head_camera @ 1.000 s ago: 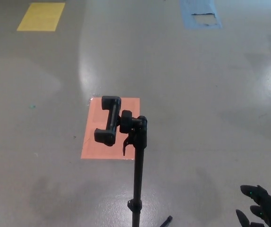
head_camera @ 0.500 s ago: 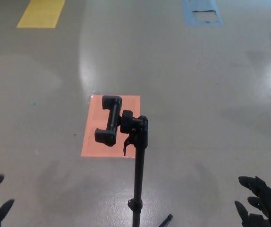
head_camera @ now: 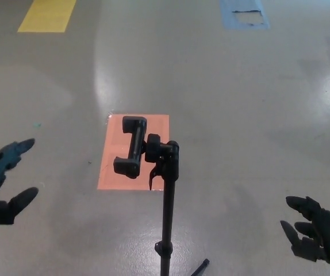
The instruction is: The robot uses its left hand to grab the top of a phone stand kept on the floor and tilt it upwards to adjust its angle
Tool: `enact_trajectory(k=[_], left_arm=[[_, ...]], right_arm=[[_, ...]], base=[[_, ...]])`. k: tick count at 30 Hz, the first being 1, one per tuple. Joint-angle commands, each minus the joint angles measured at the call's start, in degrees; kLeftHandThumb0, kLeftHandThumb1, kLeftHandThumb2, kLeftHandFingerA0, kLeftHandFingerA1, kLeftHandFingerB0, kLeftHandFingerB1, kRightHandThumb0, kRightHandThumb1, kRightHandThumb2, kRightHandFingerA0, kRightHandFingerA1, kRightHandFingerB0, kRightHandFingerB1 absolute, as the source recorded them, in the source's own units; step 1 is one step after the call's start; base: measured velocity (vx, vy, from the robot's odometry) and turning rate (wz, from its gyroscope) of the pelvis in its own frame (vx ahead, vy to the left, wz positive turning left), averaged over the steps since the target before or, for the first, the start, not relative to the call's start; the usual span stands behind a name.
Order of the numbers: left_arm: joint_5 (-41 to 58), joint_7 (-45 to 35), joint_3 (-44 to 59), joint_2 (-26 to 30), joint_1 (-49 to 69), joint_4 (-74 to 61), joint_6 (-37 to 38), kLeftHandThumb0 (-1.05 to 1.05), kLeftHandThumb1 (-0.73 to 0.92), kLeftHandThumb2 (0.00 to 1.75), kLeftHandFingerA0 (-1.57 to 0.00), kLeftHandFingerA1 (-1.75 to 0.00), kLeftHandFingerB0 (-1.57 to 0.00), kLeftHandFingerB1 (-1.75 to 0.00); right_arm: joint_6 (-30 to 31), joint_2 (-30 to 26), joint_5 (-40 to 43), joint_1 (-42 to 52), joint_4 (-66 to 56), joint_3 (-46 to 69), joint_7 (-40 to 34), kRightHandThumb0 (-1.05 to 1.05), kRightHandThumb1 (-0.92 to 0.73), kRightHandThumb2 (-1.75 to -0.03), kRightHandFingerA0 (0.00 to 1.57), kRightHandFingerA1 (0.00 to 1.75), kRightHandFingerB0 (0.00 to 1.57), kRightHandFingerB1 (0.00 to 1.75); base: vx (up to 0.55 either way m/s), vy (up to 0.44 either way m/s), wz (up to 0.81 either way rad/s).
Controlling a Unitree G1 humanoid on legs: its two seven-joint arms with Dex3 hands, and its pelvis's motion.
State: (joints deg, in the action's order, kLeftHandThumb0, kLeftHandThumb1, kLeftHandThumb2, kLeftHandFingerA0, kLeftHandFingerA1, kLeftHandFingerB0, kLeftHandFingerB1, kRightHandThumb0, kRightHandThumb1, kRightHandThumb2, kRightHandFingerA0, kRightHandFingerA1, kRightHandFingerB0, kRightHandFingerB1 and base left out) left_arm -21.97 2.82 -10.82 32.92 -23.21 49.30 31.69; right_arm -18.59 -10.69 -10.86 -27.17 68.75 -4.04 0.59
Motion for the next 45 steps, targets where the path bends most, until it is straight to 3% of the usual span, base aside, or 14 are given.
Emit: enact_trajectory(k=[1, 5, 6, 9, 10, 12, 13, 15, 28, 29, 39, 40, 44, 45], left_arm=[[-19.5, 12.8, -6.3, 8.0, -2.2, -12.1, 8.0, -0.89, 0.78, 1.09, -0.18, -0.43, 0.00, -0.13], [-21.5, 12.2, -7.7, 8.9, -3.5, -15.8, 8.1, -0.95, 0.79, 1.07, -0.19, -0.38, 0.00, -0.08], [-21.8, 11.8, -7.8, 9.1, -3.8, -16.5, 8.1, -0.95, 0.76, 1.05, -0.18, -0.38, 0.00, -0.09], [-23.0, 11.0, -8.7, 10.0, -4.3, -19.0, 7.6, -0.92, 0.72, 1.05, -0.17, -0.41, 0.00, -0.13], [-23.6, 11.1, -9.2, 10.2, -4.6, -19.6, 7.5, -0.90, 0.71, 1.05, -0.17, -0.43, 0.00, -0.14], [-25.0, 11.2, -9.9, 10.7, -4.9, -21.4, 7.4, -0.86, 0.86, 0.67, -0.24, -0.29, 0.00, -0.17], [-26.2, 11.4, -10.4, 10.9, -5.3, -22.5, 7.3, -0.90, 0.72, 1.06, -0.18, -0.44, 0.00, -0.14], [-28.0, 12.0, -11.3, 11.2, -6.2, -24.2, 6.9, -0.99, 0.79, 1.08, -0.19, -0.40, 0.00, -0.05], [-32.3, 15.5, -15.0, 11.2, -10.5, -25.8, 7.5, -0.99, 0.80, 1.09, -0.21, -0.41, 0.00, -0.05], [-32.5, 16.0, -15.2, 11.2, -10.8, -25.8, 7.9, -0.84, 0.86, 0.66, -0.29, -0.30, 0.00, -0.13], [-34.6, 17.8, -15.7, 12.8, -14.0, -26.2, 8.7, -0.86, 0.91, 0.68, -0.30, -0.31, 0.00, -0.17], [-33.8, 16.7, -15.4, 13.1, -14.4, -26.1, 9.0, -0.88, 0.71, 1.05, -0.24, -0.47, 0.00, -0.14], [-32.8, 16.4, -14.6, 14.2, -16.2, -24.7, 10.0, -0.83, 0.65, 0.99, -0.21, -0.45, 0.00, -0.17], [-32.6, 16.7, -14.3, 14.4, -16.6, -24.1, 10.3, -0.83, 0.65, 1.00, -0.21, -0.45, 0.00, -0.17]], right_arm=[[0.2, -1.1, 0.5, -2.2, 1.1, 0.8, 0.8, -0.69, -0.87, -0.66, 0.22, 0.34, 0.16, 0.29], [-0.1, -1.3, 0.5, -2.2, 0.9, 0.8, 0.9, -0.68, -0.87, -0.66, 0.22, 0.34, 0.15, 0.29], [-0.2, -1.3, 0.5, -2.3, 0.9, 0.8, 1.0, -0.35, -0.56, -1.10, 0.01, 0.48, 0.01, 0.47], [-0.2, -1.2, 0.4, -2.4, 1.0, 0.7, 1.1, -0.35, -0.56, -1.11, 0.01, 0.48, 0.01, 0.47], [-0.1, -1.2, 0.4, -2.5, 1.0, 0.7, 1.1, -0.67, -0.87, -0.66, 0.22, 0.34, 0.15, 0.29], [-0.2, -1.2, 0.3, -2.0, 0.9, 0.6, 1.0, -0.67, -0.87, -0.66, 0.22, 0.34, 0.16, 0.29], [-0.1, -1.2, 0.2, -1.9, 0.8, 0.5, 0.8, -0.66, -0.87, -0.66, 0.22, 0.34, 0.16, 0.29], [-0.1, -1.2, 0.1, -1.8, 0.8, 0.5, 0.6, -0.67, -0.87, -0.66, 0.22, 0.34, 0.16, 0.29], [-0.2, -1.3, -0.1, -1.9, 1.2, 0.2, 0.7, -0.68, -0.87, -0.66, 0.22, 0.35, 0.16, 0.29], [-0.2, -1.3, 0.1, -1.8, 1.1, 0.3, 1.0, -0.67, -0.87, -0.66, 0.22, 0.34, 0.16, 0.29], [-0.1, -1.3, -0.1, -2.2, 1.4, 0.2, 0.9, -0.69, -0.86, -0.66, 0.23, 0.35, 0.15, 0.29], [0.0, -1.3, -0.1, -2.3, 1.4, 0.2, 1.0, -0.69, -0.86, -0.66, 0.23, 0.35, 0.15, 0.29], [0.4, -1.3, -0.3, -2.4, 1.5, -0.1, 0.9, -0.68, -0.86, -0.66, 0.24, 0.36, 0.16, 0.29], [0.4, -1.3, -0.4, -2.5, 1.5, -0.1, 0.8, -0.71, -0.73, -0.90, 0.18, 0.43, 0.13, 0.39]], base=[[0.00, 0.000, 0.00], [0.00, 0.000, 0.00], [0.00, 0.000, 0.00], [0.00, 0.000, 0.00], [0.00, 0.000, 0.00], [0.00, 0.000, 0.00], [0.00, 0.000, 0.00], [0.00, 0.000, 0.00], [0.00, 0.000, 0.00], [0.00, 0.000, 0.00], [0.00, 0.000, 0.00], [0.00, 0.000, 0.00], [0.00, 0.000, 0.00], [0.00, 0.000, 0.00]])
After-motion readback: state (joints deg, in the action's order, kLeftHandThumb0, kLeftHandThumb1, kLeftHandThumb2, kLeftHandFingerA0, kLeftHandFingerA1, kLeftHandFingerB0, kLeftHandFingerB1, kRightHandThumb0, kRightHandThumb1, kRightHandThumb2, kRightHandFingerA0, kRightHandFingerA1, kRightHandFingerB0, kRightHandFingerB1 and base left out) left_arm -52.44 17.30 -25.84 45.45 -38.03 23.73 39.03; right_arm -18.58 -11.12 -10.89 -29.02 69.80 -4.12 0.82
